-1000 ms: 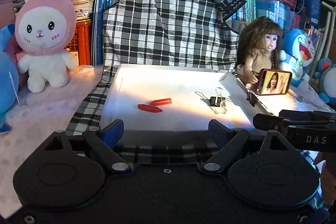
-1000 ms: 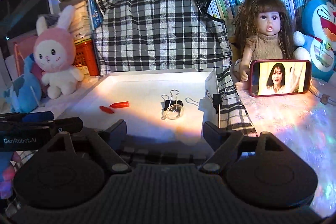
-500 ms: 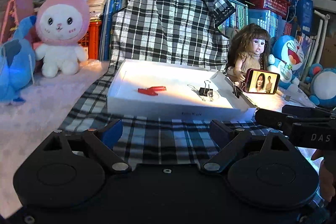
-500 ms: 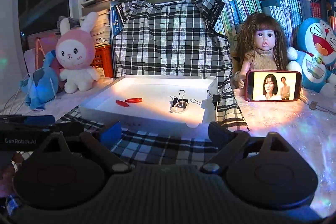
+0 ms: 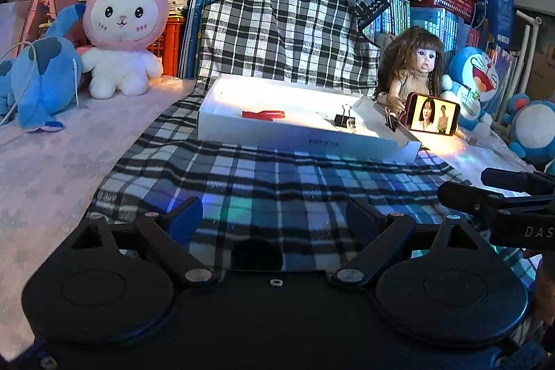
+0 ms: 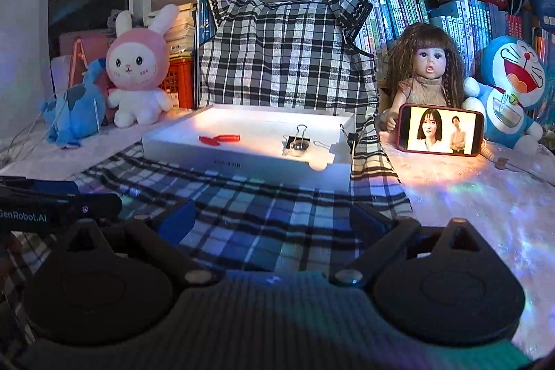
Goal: Organize rigid objects
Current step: 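Lift both open tools away from the box toward the plaid cloth, then grasp a black round cap with the left tool while the right tool grasps the blue-and-white plastic clip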
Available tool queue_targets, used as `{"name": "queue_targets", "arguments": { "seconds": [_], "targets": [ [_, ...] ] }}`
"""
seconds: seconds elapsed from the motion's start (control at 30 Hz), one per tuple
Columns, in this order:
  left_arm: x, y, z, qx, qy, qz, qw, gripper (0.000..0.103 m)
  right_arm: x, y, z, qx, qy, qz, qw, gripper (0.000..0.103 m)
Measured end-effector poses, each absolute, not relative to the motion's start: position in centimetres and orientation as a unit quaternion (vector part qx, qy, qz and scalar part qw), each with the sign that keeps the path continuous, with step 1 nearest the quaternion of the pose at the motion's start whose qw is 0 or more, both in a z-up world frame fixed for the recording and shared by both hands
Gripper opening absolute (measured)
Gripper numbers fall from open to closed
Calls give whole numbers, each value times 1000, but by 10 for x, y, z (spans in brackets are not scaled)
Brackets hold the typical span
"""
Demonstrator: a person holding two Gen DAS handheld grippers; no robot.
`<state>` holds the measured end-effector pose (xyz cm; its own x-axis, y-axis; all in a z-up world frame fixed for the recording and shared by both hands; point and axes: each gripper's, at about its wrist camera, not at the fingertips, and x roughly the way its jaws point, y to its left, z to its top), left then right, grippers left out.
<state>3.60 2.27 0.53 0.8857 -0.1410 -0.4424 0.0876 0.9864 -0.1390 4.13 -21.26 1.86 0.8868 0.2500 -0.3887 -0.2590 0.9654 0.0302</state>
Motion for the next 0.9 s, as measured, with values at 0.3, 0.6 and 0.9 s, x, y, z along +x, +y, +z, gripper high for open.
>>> {"name": "queue_targets", "arguments": {
  "seconds": [0.3, 0.6, 0.9],
  "targets": [
    [22, 25, -2, -44, 225, -63, 971, 89, 23, -214, 10, -24, 198, 123, 972, 101],
    [9, 23, -8, -7, 215, -56, 975, 81, 13, -223, 4, -18, 209, 111, 972, 101],
    [-3, 26, -10, 8, 209, -61, 976, 58, 3, -234, 0, -26, 218, 96, 971, 99]
  ]
}}
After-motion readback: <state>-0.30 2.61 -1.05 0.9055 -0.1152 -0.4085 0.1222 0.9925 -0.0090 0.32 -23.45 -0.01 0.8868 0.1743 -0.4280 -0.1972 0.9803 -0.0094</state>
